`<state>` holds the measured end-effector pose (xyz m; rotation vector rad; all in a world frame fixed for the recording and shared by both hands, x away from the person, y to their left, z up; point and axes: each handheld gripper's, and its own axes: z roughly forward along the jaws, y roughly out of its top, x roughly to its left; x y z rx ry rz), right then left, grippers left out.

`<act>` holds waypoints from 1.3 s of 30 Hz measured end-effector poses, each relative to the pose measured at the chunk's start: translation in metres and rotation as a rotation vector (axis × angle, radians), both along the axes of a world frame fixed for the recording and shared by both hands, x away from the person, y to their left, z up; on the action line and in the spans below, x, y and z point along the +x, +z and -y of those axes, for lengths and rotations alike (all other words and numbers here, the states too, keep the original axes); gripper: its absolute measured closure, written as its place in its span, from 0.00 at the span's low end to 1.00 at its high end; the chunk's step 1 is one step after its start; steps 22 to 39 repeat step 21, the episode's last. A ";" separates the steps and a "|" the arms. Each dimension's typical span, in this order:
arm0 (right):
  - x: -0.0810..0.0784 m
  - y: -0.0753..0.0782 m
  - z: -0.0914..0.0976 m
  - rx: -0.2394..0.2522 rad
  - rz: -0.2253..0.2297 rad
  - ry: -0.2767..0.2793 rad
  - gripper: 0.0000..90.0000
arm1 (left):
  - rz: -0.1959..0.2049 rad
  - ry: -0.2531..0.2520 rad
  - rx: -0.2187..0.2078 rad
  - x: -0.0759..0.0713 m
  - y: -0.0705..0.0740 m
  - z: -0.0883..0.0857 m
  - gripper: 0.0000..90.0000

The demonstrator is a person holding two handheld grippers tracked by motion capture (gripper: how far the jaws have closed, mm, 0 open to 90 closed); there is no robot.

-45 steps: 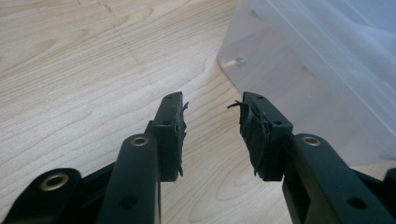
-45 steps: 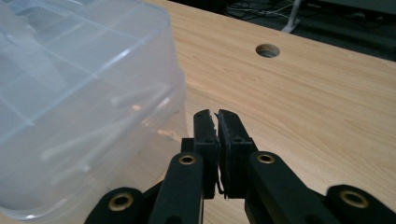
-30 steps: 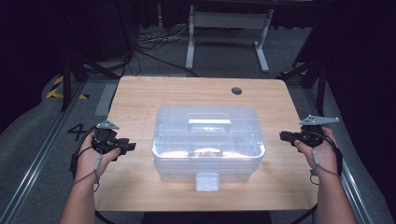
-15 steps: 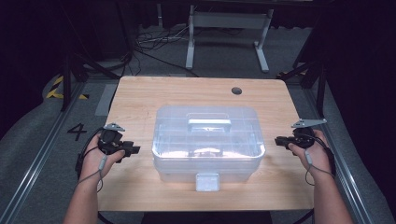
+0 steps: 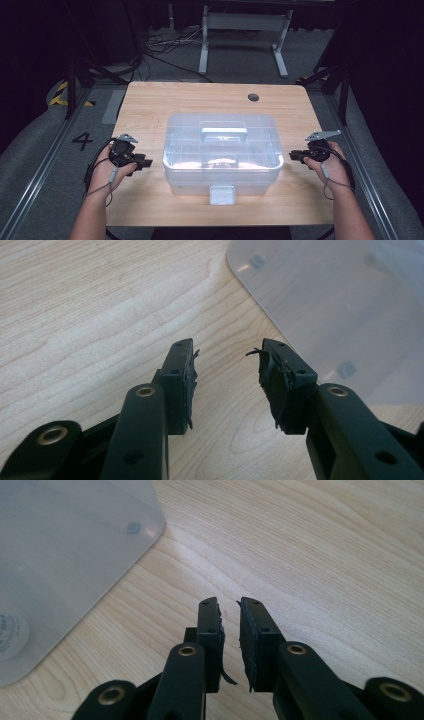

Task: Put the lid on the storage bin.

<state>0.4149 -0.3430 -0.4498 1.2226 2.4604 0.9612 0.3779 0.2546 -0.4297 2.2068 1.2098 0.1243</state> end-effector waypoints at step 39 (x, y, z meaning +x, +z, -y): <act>-0.004 -0.019 -0.015 -0.021 -0.041 0.053 0.81 | -0.044 -0.028 0.021 0.002 -0.005 0.003 0.64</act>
